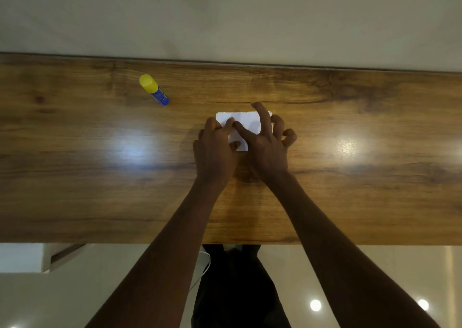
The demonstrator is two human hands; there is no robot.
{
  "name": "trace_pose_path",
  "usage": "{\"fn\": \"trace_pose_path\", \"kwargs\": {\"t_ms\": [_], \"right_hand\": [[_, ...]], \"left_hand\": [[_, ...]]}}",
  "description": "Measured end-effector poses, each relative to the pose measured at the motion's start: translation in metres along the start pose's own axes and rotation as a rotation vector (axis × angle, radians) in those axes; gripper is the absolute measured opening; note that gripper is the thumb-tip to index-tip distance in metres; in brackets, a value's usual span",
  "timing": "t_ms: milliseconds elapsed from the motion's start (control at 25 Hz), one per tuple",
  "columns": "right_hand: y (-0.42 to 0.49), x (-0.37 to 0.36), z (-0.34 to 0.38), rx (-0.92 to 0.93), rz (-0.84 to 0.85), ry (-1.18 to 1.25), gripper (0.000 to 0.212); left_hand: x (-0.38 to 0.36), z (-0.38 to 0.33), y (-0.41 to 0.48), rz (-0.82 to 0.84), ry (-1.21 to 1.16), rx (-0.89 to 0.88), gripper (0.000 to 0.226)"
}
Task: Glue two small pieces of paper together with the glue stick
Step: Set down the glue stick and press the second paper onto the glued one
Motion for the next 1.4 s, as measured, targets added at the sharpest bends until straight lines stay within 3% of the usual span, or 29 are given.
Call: {"fn": "trace_pose_path", "kwargs": {"t_ms": [240, 320, 560, 960, 1280, 1400], "right_hand": [[-0.007, -0.012, -0.005, -0.116, 0.081, 0.085, 0.052], [-0.008, -0.011, -0.006, -0.116, 0.057, 0.084, 0.048], [-0.014, 0.005, -0.056, -0.346, -0.051, 0.104, 0.05], [-0.038, 0.001, -0.055, -0.268, 0.007, 0.014, 0.05], [-0.019, 0.013, -0.041, -0.291, -0.107, 0.061, 0.045], [-0.011, 0.008, -0.031, -0.213, -0.058, 0.051, 0.062]], "left_hand": [[-0.002, 0.002, -0.001, -0.011, -0.053, 0.004, 0.058], [-0.004, 0.003, -0.002, -0.004, -0.056, 0.007, 0.058], [-0.005, 0.006, 0.001, 0.001, -0.041, 0.048, 0.058], [-0.005, 0.006, 0.0, 0.006, -0.045, 0.065, 0.058], [0.005, -0.006, -0.006, -0.068, 0.019, 0.071, 0.047], [0.005, -0.014, -0.006, -0.053, 0.038, 0.01, 0.038]]}}
Point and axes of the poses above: each hand's wrist, its own y-axis towards the middle knuckle, its own x-axis out of the back of the hand, z = x × y, the point moved 7 cm from there along y, towards the middle knuckle, and after that the axes turned 12 degrees about -x, right-handed, at the moved point
